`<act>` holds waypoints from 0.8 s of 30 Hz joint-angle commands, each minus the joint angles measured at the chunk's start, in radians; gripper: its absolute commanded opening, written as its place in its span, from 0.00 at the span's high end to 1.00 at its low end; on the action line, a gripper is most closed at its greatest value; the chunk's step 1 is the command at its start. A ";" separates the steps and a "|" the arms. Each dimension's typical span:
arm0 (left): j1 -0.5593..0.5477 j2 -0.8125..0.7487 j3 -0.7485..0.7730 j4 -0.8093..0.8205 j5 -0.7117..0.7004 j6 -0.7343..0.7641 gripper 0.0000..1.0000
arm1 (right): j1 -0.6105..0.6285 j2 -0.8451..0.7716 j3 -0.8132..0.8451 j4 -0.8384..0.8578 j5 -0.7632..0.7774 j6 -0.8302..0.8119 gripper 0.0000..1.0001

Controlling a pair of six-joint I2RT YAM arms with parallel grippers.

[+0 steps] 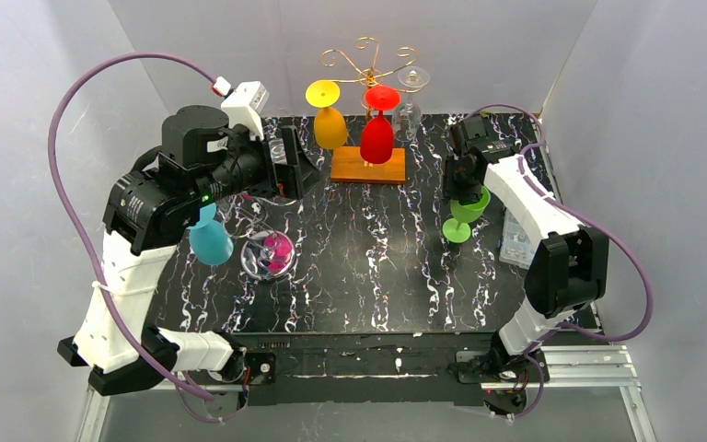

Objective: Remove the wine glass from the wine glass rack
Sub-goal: Place the wine glass at the center of the board.

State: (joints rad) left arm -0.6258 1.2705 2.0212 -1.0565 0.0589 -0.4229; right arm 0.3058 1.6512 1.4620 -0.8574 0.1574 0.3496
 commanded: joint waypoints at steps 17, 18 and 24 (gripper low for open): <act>-0.004 0.022 0.047 -0.055 -0.138 0.079 0.01 | -0.004 -0.154 0.184 -0.144 0.062 -0.018 0.02; -0.004 0.031 0.059 -0.064 -0.162 0.087 0.01 | -0.004 -0.162 0.190 -0.149 0.058 -0.018 0.02; -0.003 0.116 0.139 -0.115 -0.344 0.138 0.01 | -0.002 -0.224 0.220 -0.132 -0.026 0.006 0.02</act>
State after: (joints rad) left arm -0.6258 1.3388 2.0995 -1.1233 -0.1337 -0.3386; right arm 0.3058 1.4841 1.6253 -0.9886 0.1848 0.3393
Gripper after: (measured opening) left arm 0.992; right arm 0.983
